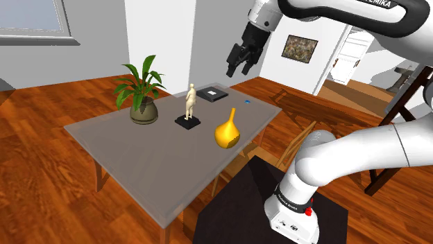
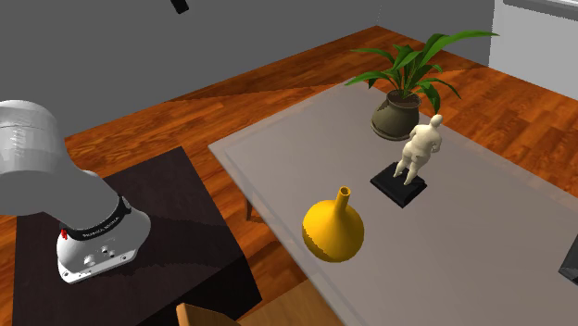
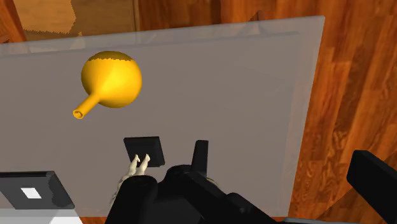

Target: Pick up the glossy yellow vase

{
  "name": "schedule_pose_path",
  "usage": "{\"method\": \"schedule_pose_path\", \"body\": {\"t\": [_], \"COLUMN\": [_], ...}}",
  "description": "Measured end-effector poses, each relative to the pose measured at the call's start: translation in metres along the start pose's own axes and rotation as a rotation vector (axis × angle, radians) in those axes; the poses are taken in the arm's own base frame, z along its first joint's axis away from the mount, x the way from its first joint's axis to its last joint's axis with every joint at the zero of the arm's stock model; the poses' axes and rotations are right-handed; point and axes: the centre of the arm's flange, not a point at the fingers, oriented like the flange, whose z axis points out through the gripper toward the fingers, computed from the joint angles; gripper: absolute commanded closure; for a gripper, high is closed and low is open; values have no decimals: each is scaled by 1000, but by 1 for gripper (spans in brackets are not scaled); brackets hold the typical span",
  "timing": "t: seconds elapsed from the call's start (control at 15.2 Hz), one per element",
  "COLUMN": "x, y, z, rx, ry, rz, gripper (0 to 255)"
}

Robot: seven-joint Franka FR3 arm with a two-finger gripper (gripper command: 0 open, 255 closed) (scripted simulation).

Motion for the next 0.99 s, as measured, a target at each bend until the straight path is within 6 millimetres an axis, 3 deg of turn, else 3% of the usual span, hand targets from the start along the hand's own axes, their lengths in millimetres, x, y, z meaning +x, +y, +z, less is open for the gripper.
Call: {"method": "schedule_pose_path", "body": {"t": [0.2, 0.99], "x": [6, 56], "y": [11, 116], "z": [9, 113], "rx": [-1, -15], "ry": [-4, -44], "rz": [4, 45], "gripper": [0, 0]}}
